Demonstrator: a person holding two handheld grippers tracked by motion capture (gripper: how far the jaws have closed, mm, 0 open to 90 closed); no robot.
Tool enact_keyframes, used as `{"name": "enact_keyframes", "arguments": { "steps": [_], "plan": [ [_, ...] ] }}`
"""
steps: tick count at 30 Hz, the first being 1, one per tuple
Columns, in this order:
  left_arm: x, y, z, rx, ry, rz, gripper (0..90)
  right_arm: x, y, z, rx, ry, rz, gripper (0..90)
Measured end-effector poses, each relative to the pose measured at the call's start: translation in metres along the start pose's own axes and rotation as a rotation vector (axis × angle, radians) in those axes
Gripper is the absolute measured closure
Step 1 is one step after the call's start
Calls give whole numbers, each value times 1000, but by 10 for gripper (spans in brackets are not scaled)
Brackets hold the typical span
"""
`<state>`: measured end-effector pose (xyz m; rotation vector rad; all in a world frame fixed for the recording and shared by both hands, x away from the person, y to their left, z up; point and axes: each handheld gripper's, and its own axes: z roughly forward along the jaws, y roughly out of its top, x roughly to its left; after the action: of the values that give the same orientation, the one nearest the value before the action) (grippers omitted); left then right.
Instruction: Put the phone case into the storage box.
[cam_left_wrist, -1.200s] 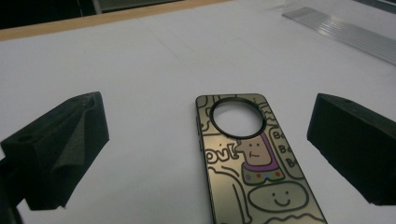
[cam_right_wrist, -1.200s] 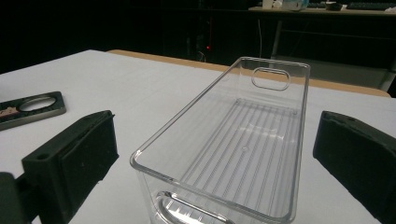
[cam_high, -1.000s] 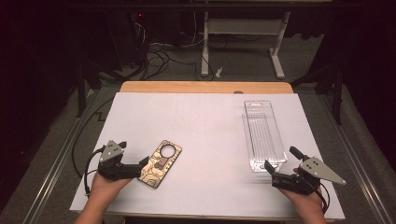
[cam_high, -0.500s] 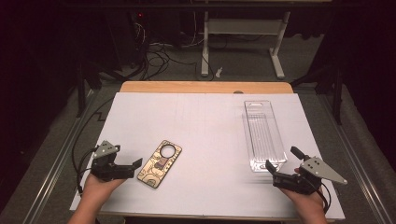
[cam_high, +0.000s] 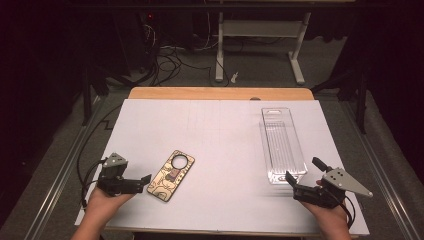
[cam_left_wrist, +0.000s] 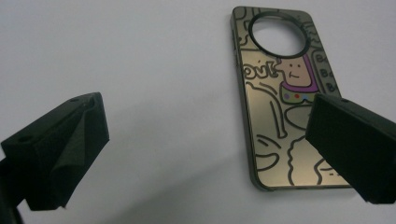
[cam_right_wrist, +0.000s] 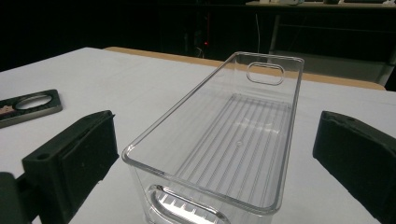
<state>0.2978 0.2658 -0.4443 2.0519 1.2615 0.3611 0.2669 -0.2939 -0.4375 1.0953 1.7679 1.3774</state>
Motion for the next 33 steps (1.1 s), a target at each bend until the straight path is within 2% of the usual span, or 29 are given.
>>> {"name": "enact_keyframes", "arguments": {
  "steps": [4, 8, 12, 16, 21, 24, 27, 30, 32, 33],
  "plan": [
    [2, -1, 2, 34, -7, -3, 8, -1, -1, 0, 6, -4, 6, 3],
    [1, -7, 1, 80, 4, 20, 8, -1, -1, -1, 5, 3, 2, 4],
    [1, -10, 0, 95, -8, 17, 8, -3, -1, 0, 8, 1, 6, 4],
    [-1, -10, 1, 110, 1, 27, 8, -3, -1, -1, 7, 2, 9, 4],
    [-2, -10, 2, 126, -9, 14, 8, -3, 0, -2, 3, -3, 7, 4],
    [-4, -9, 3, 137, 0, 26, 8, -4, 0, -1, 3, -2, 6, 4],
    [-5, -4, -2, 115, -48, -23, 8, -4, -1, -2, 1, -4, 18, 4],
    [-7, 0, -6, 126, -31, -25, 8, -5, -1, -1, 4, 1, 15, 4],
    [-10, 1, -3, 165, -17, -7, 8, -6, -1, -1, 7, -1, 16, 4],
    [-10, 1, -3, 165, -17, -7, 8, -6, -1, -1, 7, -1, 16, 4]
  ]
}}
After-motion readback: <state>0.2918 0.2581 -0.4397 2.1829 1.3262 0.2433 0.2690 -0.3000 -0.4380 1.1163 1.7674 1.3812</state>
